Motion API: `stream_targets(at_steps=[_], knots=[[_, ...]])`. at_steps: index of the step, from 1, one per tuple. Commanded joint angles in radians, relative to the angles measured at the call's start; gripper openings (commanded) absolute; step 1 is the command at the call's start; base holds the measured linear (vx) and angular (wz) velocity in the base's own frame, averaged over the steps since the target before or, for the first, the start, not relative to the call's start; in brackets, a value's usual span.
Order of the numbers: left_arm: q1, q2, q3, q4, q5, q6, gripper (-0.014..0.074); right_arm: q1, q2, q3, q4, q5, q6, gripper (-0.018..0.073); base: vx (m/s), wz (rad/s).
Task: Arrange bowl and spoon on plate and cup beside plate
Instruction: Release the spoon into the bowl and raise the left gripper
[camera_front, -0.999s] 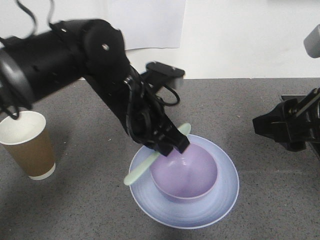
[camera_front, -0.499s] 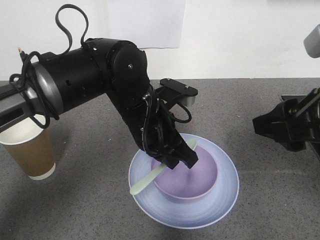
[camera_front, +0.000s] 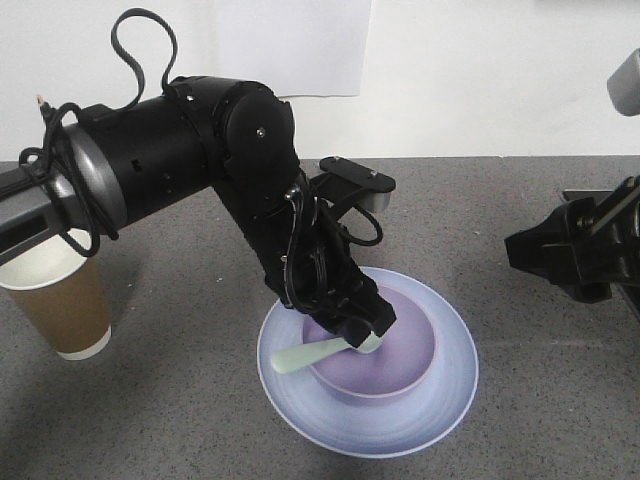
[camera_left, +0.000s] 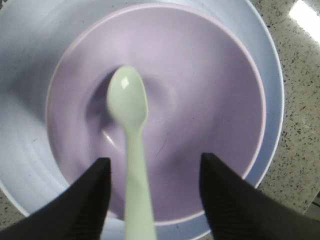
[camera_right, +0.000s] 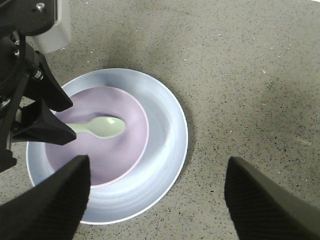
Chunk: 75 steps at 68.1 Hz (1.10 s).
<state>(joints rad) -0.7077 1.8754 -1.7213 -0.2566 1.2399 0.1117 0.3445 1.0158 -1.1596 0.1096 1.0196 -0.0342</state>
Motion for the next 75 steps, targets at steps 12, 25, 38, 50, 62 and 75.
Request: stream_targets(at_steps=[12,25,38,50,62,75], knots=[[-0.004,-0.047,-0.029,-0.019,0.013,0.004,0.0484,-0.002,-0.013,-0.023,-0.004,-0.063,-0.008,0.0546,0.0,0.0],[-0.003,-0.065,-0.029,-0.009,0.012,-0.006,0.0484,-0.002,-0.013,-0.023,-0.004,-0.063,-0.008,0.0546,0.0,0.0],[-0.003,-0.137,-0.029,0.102,0.012,-0.056,0.0484,-0.002,-0.013,-0.023,-0.004,-0.064,-0.008,0.0546,0.0,0.0],[0.014,-0.244,-0.029,0.313,0.012,-0.177,0.0484,-0.002,-0.013,-0.023,-0.004,-0.064,-0.008,0.0546,0.0,0.0],[0.118,-0.358,-0.029,0.378,0.012,-0.234,0.0484,-0.002,-0.013,-0.023,-0.004,-0.064,-0.009,0.0546,0.0,0.0],[0.273,-0.447,-0.028,0.377,0.012,-0.234,0.0482,-0.002,-0.013,-0.023,-0.004,-0.064,-0.009,0.0546,0.0,0.0]])
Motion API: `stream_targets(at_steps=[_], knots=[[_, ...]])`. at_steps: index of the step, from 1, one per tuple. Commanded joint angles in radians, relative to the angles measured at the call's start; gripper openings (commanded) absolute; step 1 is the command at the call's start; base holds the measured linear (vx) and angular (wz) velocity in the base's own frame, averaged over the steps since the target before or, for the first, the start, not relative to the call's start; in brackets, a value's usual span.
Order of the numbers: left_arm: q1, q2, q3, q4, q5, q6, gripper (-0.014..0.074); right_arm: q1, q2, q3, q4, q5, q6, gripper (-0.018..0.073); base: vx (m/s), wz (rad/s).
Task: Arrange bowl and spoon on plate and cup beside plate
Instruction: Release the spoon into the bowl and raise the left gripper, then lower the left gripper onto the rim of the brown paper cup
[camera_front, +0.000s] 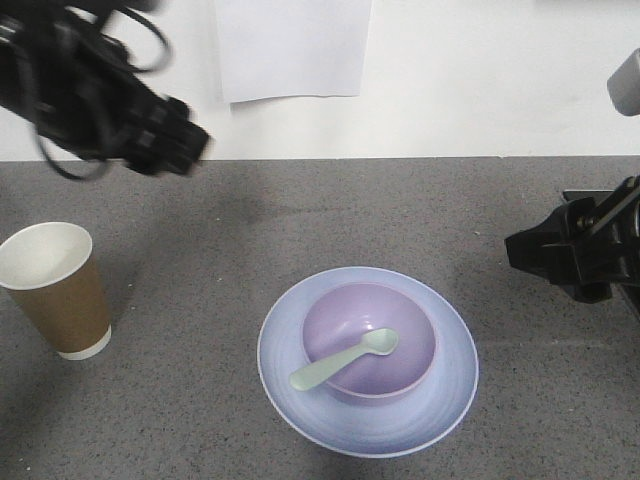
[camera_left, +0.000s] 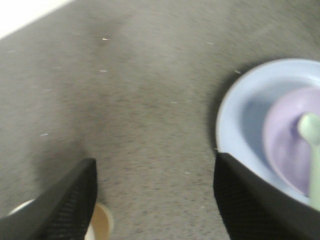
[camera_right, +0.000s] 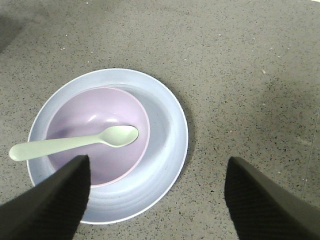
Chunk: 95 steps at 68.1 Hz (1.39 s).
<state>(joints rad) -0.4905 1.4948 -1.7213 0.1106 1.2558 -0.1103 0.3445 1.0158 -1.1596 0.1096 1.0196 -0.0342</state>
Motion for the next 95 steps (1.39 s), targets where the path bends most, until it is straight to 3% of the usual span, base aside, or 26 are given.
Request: stream_targets(at_steps=[1,20,21,34,46,61,95], knots=[[0.067,-0.069,-0.027,0.01,-0.004,-0.012,0.0482,-0.002,-0.013,-0.023,-0.004,-0.064,-0.009,0.0546,0.0,0.0],[0.272,-0.118,0.072,0.01,-0.004,-0.012,0.0482,-0.002,-0.013,-0.023,-0.004,-0.064,-0.009,0.0546,0.0,0.0],[0.351,-0.124,0.153,0.01,-0.004,-0.012,0.0482,-0.002,-0.013,-0.023,-0.004,-0.064,-0.009,0.0546,0.0,0.0],[0.438,-0.123,0.241,0.007,-0.004,-0.011,0.0482,-0.002,-0.013,-0.023,-0.004,-0.071,-0.01,0.0546,0.0,0.0],[0.461,-0.123,0.313,0.002,-0.032,-0.012,0.0482,-0.002,-0.013,-0.023,-0.004,-0.086,-0.009,0.0546,0.0,0.0],[0.461,-0.123,0.325,-0.074,-0.059,-0.002,0.0482,-0.002,-0.013,-0.023,-0.004,-0.086,-0.009,0.0546,0.0,0.0],[0.461,-0.016,0.325,-0.099,-0.055,-0.002,0.0482,-0.002,-0.013,-0.023,-0.003,-0.081,-0.009,0.0546,0.0,0.0]])
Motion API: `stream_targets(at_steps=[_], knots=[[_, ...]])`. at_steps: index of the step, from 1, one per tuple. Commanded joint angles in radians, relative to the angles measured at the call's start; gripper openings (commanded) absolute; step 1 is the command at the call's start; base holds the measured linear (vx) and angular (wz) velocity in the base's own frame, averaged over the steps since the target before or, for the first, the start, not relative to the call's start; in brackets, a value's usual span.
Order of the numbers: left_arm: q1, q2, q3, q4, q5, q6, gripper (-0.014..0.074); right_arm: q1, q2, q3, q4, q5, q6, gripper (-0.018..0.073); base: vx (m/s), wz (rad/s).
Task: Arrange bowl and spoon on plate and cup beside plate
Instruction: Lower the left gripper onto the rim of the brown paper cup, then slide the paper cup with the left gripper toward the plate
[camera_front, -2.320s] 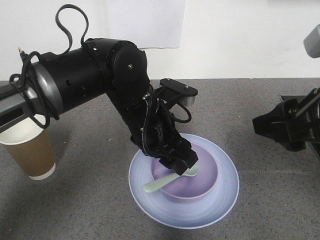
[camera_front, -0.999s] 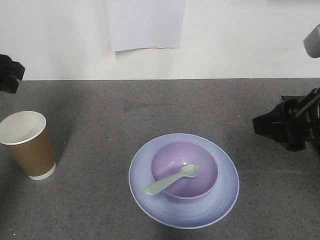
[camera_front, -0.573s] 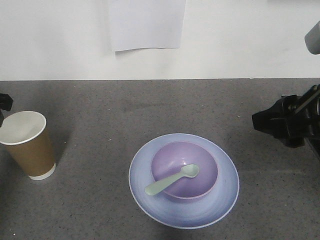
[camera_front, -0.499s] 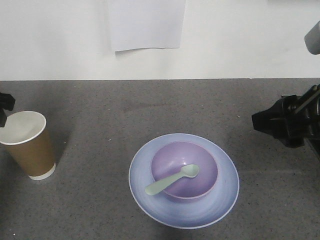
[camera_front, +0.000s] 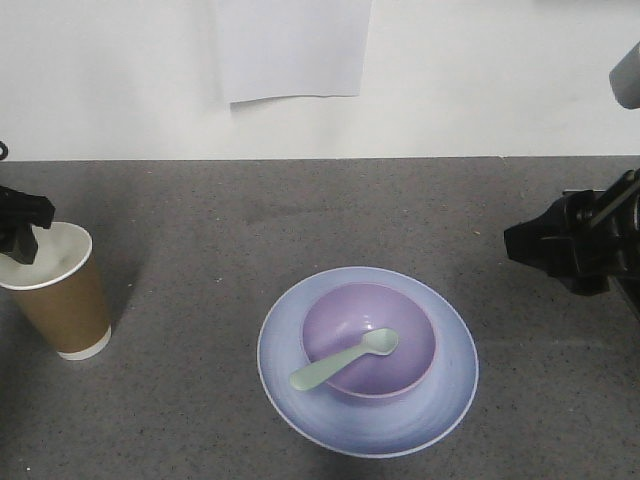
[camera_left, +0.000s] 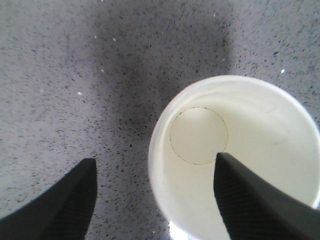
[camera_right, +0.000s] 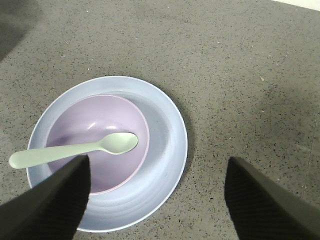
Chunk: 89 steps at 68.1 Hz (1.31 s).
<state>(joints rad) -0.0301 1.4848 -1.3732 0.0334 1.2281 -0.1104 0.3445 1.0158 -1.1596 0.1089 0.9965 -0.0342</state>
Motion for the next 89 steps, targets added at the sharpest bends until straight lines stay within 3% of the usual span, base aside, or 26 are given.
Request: stream_targets(at_steps=[1,14,32,46,58,68,79,89], knots=[[0.0,-0.005,-0.024,-0.024,-0.027,-0.002,0.0481,-0.002,-0.013,-0.023,-0.003,-0.057,-0.009,0.0546,0.0,0.0],[0.0,0.003,-0.024,-0.026,-0.028,0.008,0.0381,-0.002,-0.013,-0.023,-0.003,-0.056,-0.009,0.0546,0.0,0.0],[0.0,0.005,-0.024,-0.026,-0.036,0.038,-0.001,-0.002,-0.013,-0.023,-0.003,-0.06,-0.009,0.0546,0.0,0.0],[0.0,0.003,-0.024,-0.065,-0.03,0.057,-0.0008,-0.002,-0.013,-0.023,-0.003,-0.06,-0.009,0.0546,0.0,0.0],[0.0,-0.026,-0.024,-0.19,-0.014,0.125,-0.0007,-0.002,-0.013,-0.023,-0.003,-0.06,-0.009,0.0546,0.0,0.0],[-0.006,-0.081,-0.024,-0.251,0.0,0.152,-0.0007,-0.002,-0.013,-0.023,-0.003,-0.06,-0.009,0.0546,0.0,0.0],[-0.017,-0.141,-0.024,-0.281,0.024,0.163,-0.0007,-0.002,-0.013,-0.023,0.0,-0.063,-0.009,0.0546,0.0,0.0],[-0.072,-0.17,-0.024,-0.284,0.024,0.163,-0.0007,-0.002,-0.013,-0.023,0.0,-0.063,-0.009,0.0546,0.0,0.0]])
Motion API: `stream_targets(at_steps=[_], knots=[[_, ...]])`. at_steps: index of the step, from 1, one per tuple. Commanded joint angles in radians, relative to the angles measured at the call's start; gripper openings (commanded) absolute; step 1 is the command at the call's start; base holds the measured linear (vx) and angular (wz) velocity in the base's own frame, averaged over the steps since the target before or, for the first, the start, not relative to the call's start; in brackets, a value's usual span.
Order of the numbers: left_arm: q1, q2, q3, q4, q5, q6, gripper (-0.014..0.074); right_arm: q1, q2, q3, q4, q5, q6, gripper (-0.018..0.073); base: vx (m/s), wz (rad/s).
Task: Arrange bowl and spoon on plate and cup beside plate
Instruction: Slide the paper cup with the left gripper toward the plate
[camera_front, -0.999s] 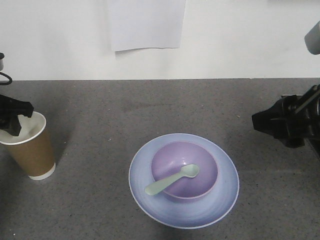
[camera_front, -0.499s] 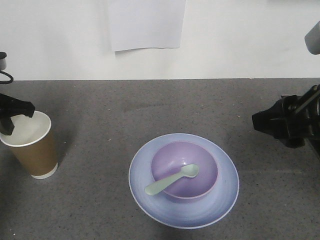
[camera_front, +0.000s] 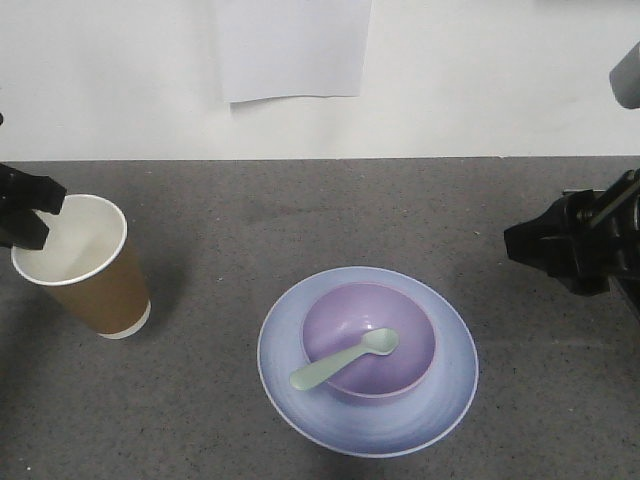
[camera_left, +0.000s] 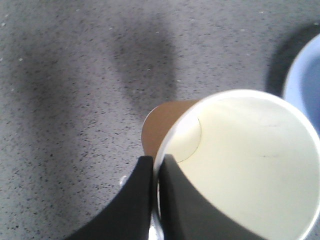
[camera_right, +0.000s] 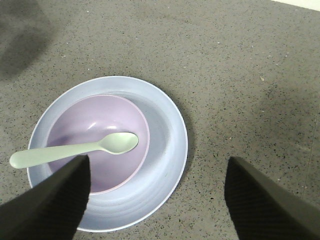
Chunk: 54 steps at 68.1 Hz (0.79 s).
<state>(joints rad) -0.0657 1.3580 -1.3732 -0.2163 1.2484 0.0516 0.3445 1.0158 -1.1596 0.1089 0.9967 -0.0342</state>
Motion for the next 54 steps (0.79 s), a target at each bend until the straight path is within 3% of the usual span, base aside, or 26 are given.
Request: stream_targets(at_steps=[1,23,39,54], knots=[[-0.044,-0.044,-0.024,-0.035,0.004,0.001,-0.0007,-0.002,-0.013,-0.023,0.0,-0.063,-0.009,0.0546,0.0,0.0],[-0.167,-0.047,0.098,-0.036,-0.022,0.001,-0.0007,-0.002,-0.013,-0.023,0.001,-0.063,-0.003,0.0546,0.0,0.0],[-0.204,-0.047,0.176,-0.086,-0.142,0.013,-0.0007,-0.002,-0.013,-0.023,0.001,-0.063,-0.002,0.0546,0.0,0.0],[-0.22,-0.047,0.177,-0.087,-0.164,0.013,-0.0007,-0.002,-0.013,-0.023,0.005,-0.062,-0.002,0.0546,0.0,0.0]])
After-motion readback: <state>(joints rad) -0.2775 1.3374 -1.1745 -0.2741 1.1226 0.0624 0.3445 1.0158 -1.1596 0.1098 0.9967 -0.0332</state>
